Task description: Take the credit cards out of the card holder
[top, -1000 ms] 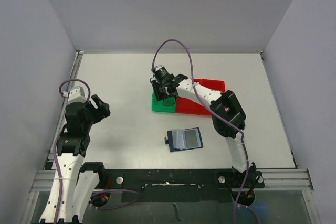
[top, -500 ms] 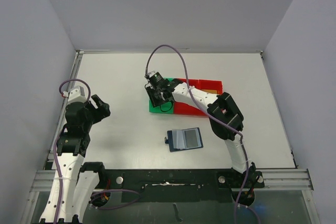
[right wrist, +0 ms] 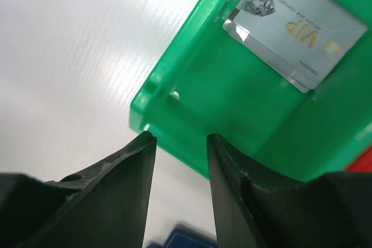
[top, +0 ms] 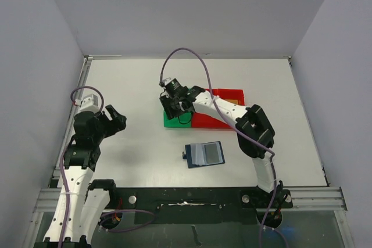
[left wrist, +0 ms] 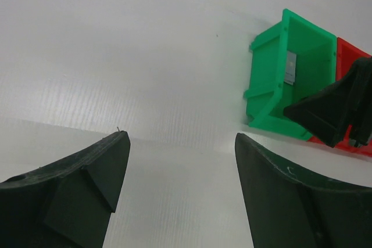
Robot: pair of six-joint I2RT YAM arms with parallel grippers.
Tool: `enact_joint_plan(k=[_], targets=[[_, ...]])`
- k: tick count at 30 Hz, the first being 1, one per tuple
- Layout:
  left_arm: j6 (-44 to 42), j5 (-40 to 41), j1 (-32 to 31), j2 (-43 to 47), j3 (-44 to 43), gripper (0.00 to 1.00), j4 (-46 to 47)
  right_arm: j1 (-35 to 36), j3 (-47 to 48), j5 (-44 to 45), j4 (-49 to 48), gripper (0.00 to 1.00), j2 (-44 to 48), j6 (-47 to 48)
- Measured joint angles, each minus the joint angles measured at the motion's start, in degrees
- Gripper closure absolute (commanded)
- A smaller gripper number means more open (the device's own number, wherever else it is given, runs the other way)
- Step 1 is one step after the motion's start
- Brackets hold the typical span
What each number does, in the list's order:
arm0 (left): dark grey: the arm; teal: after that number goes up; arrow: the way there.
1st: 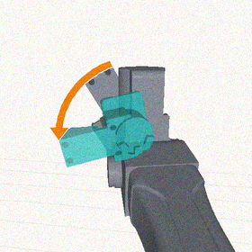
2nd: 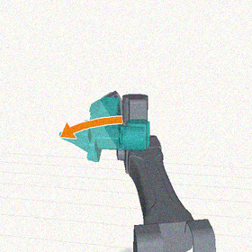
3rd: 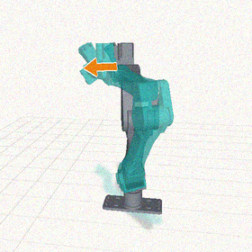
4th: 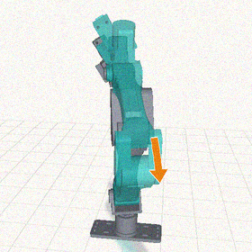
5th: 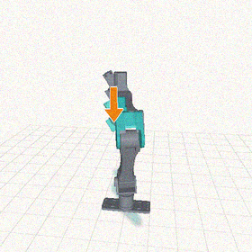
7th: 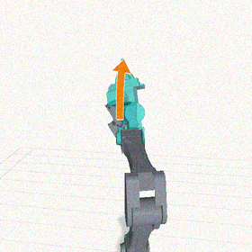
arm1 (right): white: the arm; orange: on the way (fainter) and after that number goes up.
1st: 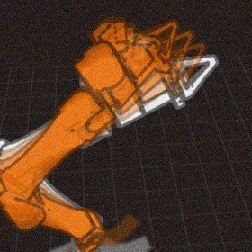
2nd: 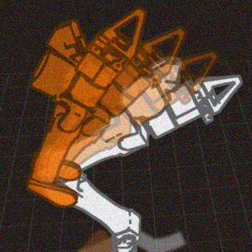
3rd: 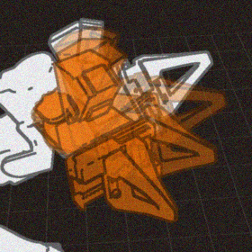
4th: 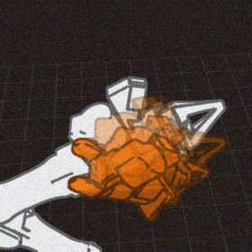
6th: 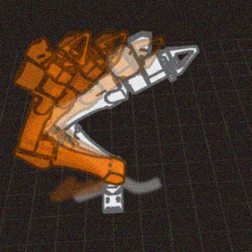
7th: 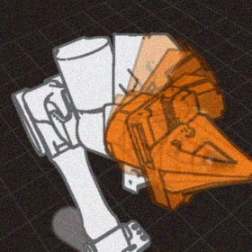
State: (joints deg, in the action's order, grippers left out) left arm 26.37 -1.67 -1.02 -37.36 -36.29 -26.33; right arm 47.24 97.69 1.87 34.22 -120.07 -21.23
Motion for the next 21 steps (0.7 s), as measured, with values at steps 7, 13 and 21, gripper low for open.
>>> enact_joint_plan(k=[7, 13, 21], targets=[[6.67, -9.77, -0.07, -1.68, 0.0, 0.28, 1.09, -1.09, -11.02, 2.21, -2.25, 0.42, 19.87, -0.7], [15.43, -13.6, -8.04, -1.9, 0.02, 0.28, 3.76, -10.19, -35.5, 3.02, -9.57, 0.01, 44.76, -7.06], [24.33, -2.97, -35.21, -9.44, 2.71, 0.28, 11.17, -26.45, -57.48, -6.19, -9.79, 0.02, 56.74, -13.86]])
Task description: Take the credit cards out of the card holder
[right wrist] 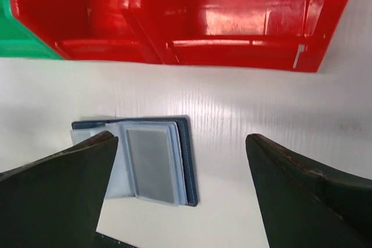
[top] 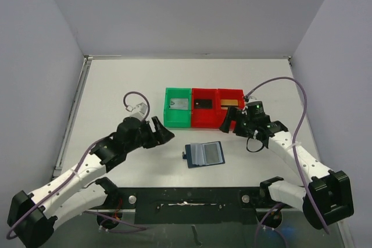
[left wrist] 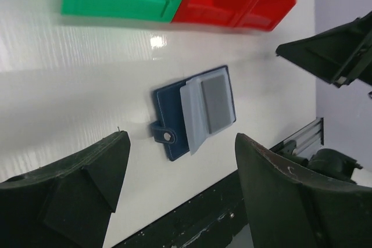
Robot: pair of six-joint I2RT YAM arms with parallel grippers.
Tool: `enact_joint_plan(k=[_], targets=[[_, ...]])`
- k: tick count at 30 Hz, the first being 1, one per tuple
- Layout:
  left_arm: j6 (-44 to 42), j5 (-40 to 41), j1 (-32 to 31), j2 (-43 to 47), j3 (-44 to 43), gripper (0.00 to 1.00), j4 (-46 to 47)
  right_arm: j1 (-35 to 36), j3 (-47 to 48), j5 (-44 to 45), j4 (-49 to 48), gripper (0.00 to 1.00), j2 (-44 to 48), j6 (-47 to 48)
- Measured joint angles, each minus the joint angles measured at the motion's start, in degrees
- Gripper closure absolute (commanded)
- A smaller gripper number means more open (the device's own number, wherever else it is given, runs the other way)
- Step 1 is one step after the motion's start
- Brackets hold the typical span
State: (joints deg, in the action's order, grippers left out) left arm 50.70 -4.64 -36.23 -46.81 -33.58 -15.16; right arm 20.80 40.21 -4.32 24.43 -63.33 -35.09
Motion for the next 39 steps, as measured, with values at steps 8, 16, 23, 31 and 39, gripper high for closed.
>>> enact_joint_plan(k=[8, 16, 23, 31, 39], targets=[[7.23, 11.13, -13.09, -6.4, 6.58, 0.31, 7.43, -2.45, -8.24, -12.9, -1.18, 0.12, 6.34, 1.79], [11.06, 16.28, -17.31, -15.37, 8.31, 0.4, 18.53, -2.45, -11.41, -22.23, -3.02, 0.35, 7.54, 1.66], [12.39, 17.75, -17.7, -23.37, 8.31, 0.48, 23.65, -2.43, -11.98, -27.08, -5.01, 0.45, 5.42, 1.49], [12.68, 16.41, -18.95, -26.23, 9.55, 0.52, 29.07, -1.95, -19.56, -28.22, -12.11, 0.51, 4.5, -2.6], [13.77, 16.46, -20.87, -27.34, 12.79, 0.66, 33.29, -1.57, -19.32, -26.64, -15.21, 0.53, 1.57, -3.74]])
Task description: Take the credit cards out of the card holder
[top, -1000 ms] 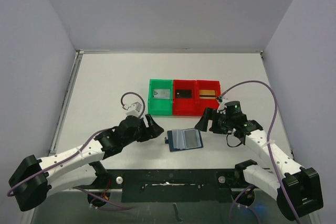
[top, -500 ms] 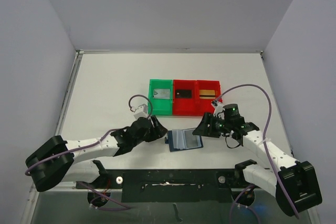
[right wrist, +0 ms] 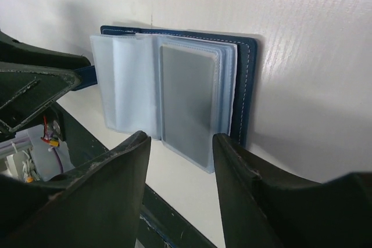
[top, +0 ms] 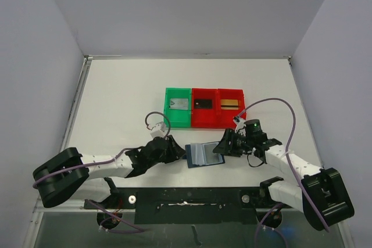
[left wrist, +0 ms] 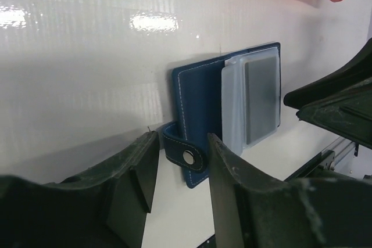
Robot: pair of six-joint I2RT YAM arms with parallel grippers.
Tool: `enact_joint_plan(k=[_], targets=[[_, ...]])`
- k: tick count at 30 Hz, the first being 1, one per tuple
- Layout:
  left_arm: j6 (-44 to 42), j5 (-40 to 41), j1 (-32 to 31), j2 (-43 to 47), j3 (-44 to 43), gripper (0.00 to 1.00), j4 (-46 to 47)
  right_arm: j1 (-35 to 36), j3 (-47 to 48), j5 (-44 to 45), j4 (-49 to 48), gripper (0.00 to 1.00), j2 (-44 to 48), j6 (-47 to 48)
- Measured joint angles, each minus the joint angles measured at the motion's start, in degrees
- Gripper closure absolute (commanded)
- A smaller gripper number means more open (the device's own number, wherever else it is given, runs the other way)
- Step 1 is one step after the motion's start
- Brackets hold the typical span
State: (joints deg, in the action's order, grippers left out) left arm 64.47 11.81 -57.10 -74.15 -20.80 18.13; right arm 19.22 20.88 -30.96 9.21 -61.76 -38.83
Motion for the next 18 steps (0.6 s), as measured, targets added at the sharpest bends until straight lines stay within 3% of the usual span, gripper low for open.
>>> enact_joint_plan(k=[7, 18], targets=[[0.46, 0.13, -0.24, 0.35, 1.2, 0.71, 0.46, 0.61, 0.76, -0.2, -2.19, 0.63, -6.12, 0.52], [0.81, -0.28, -0.26, 0.46, 3.58, 0.97, 3.3, 2.36, 1.42, -0.72, -5.11, 0.8, -9.01, 0.42]])
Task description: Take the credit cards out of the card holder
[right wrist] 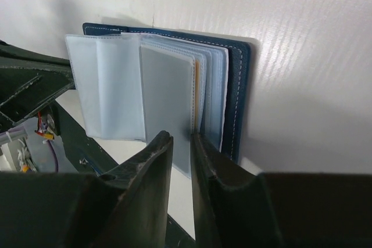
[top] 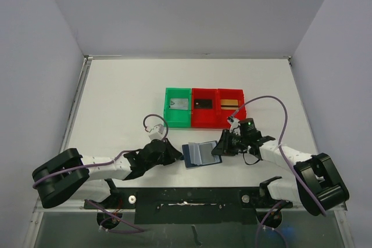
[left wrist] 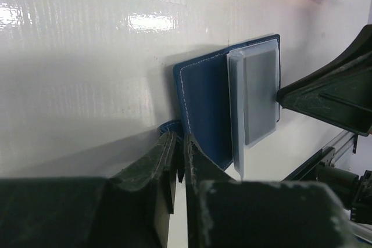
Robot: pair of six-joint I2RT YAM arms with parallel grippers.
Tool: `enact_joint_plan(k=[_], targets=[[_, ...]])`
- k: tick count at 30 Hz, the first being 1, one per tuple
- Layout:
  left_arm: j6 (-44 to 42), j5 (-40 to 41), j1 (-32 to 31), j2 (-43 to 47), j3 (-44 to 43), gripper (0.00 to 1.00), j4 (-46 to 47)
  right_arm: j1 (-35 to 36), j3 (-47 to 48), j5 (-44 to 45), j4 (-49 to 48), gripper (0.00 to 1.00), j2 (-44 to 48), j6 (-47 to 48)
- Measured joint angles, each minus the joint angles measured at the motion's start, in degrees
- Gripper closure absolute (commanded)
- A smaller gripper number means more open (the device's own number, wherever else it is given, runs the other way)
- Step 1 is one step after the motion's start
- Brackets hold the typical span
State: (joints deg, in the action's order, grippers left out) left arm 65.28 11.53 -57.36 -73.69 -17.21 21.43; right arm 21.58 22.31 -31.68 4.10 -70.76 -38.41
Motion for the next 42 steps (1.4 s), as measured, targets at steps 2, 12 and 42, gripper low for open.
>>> enact_joint_plan(k=[2, 12, 42], targets=[[0.04, -0.02, 0.0, 0.02, 0.33, 1.0, 0.33, 0.83, 0.0, 0.0, -0.2, 0.83, 0.04, -0.07], [0.02, -0.44, 0.0, 0.02, 0.55, 1.0, 0.74, 4.24, 0.79, 1.36, 0.52, 0.88, 1.77, -1.22], [-1.16, -1.73, -0.04, -0.72, 0.39, 1.0, 0.15, 11.87, 11.65, 20.9, 18.95, 0.63, 3.3, 2.6]])
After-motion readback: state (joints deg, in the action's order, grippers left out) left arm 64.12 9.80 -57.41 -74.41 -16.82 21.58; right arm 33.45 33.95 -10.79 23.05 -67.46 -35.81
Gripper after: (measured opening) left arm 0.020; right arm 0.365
